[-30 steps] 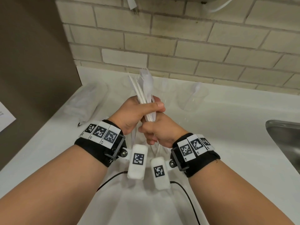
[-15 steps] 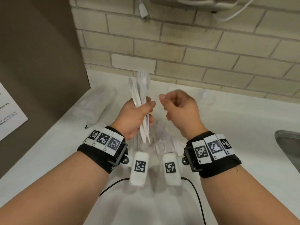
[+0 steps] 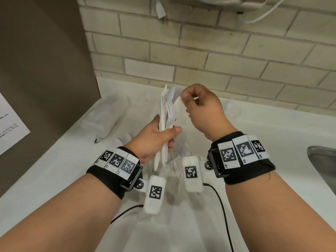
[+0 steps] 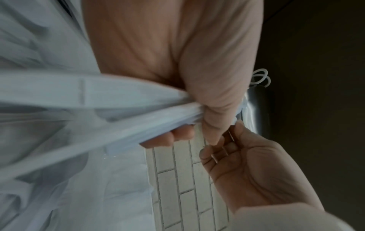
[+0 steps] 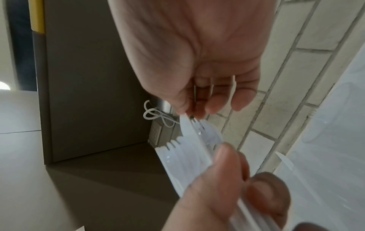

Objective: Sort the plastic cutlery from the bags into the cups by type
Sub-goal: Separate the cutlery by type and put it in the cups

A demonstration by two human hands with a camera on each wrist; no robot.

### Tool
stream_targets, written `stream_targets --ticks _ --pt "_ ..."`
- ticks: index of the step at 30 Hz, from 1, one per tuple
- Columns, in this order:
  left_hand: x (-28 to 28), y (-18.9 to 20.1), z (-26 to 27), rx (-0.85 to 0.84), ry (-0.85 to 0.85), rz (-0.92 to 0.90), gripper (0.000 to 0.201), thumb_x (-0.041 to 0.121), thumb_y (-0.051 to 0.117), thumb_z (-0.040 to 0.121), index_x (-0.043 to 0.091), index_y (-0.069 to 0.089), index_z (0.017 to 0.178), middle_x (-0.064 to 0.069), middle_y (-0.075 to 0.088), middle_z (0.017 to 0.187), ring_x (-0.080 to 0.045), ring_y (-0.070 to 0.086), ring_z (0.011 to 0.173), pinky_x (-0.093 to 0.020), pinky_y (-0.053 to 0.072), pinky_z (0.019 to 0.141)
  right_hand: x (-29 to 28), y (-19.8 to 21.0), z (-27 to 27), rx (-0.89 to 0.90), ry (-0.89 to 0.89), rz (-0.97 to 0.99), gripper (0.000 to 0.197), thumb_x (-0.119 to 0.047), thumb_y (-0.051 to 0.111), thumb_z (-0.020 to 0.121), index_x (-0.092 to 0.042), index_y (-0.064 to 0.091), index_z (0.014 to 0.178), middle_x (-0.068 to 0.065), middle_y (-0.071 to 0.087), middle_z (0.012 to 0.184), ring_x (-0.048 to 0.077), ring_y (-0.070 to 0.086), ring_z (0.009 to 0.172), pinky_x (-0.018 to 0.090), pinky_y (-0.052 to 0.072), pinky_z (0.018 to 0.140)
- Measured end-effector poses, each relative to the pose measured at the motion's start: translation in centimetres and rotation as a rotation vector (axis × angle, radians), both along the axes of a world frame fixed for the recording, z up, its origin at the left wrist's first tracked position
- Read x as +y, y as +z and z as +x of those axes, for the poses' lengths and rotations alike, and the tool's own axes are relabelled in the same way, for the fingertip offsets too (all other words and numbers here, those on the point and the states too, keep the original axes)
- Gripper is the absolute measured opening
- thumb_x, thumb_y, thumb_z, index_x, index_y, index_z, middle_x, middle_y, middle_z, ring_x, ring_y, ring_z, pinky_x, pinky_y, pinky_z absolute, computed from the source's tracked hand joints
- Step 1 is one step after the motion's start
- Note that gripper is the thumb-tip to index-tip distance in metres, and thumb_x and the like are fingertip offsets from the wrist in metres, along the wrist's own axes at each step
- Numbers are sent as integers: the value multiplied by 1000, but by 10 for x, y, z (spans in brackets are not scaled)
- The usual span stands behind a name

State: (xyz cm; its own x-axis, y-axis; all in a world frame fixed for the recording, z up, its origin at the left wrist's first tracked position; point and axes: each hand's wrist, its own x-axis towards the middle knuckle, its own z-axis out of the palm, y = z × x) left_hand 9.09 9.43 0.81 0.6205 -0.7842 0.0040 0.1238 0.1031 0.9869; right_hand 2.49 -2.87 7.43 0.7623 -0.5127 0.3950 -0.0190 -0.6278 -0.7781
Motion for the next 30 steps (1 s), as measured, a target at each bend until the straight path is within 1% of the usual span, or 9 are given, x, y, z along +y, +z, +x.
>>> stream_targets --ticks 3,8,11,15,17,19,22,24,30 --pt "1 -3 0 43 -27 -7 28 17 66 85 12 45 101 7 49 59 -14 47 52 -31 43 55 3 0 0 -30 -32 92 21 -21 48 98 -28 49 78 -9 57 77 16 56 74 40 52 78" --pt "1 -1 -1 1 -40 -27 24 20 65 87 12 49 103 2 52 67 -14 52 53 -31 49 53 10 -6 -1 41 0 118 32 -30 50 97 -2 51 83 9 53 74 24 49 67 50 51 72" --pt "1 -1 -3 6 -4 1 24 16 59 92 6 48 111 -1 54 72 -14 60 54 -31 56 56 7 4 -2 -161 -113 303 22 -30 38 102 -16 48 89 2 68 71 28 62 67 47 54 74" --pt "-1 -6 2 -54 129 99 27 21 66 89 10 47 105 -2 52 72 -19 52 49 -34 49 54 14 20 -8 -379 -58 437 22 -28 30 104 -21 41 86 2 48 52 25 60 46 38 54 54" --pt "-4 -8 4 -100 213 154 36 26 69 84 9 46 106 -6 51 69 -23 48 50 -36 46 55 16 18 -6 -288 -16 371 22 -29 40 102 -19 45 83 -1 41 52 17 47 38 30 44 44" --pt "-6 -8 5 -116 276 185 40 26 71 82 9 46 108 -10 53 71 -22 48 49 -33 46 52 16 8 -4 -90 24 239 23 -32 61 92 -20 54 74 -9 46 52 11 45 44 28 39 50" --pt "-8 -5 7 -109 307 180 37 24 75 76 21 49 101 -12 62 80 -18 52 48 -28 47 50 20 -8 -2 114 68 123 23 -34 78 76 -15 68 68 -8 66 63 6 61 59 28 50 61" --pt "-8 -3 6 -83 270 156 47 21 77 67 13 53 106 -11 64 85 -15 55 50 -28 49 52 23 -13 0 192 44 87 28 -39 82 70 -13 71 71 -3 69 70 11 66 69 27 54 66" --pt "-12 -1 0 -110 258 110 36 0 71 75 18 46 94 -5 60 92 -16 58 71 -27 45 49 28 -11 6 238 -102 -121 42 -47 82 66 -20 50 64 -9 56 65 5 54 60 16 35 50"
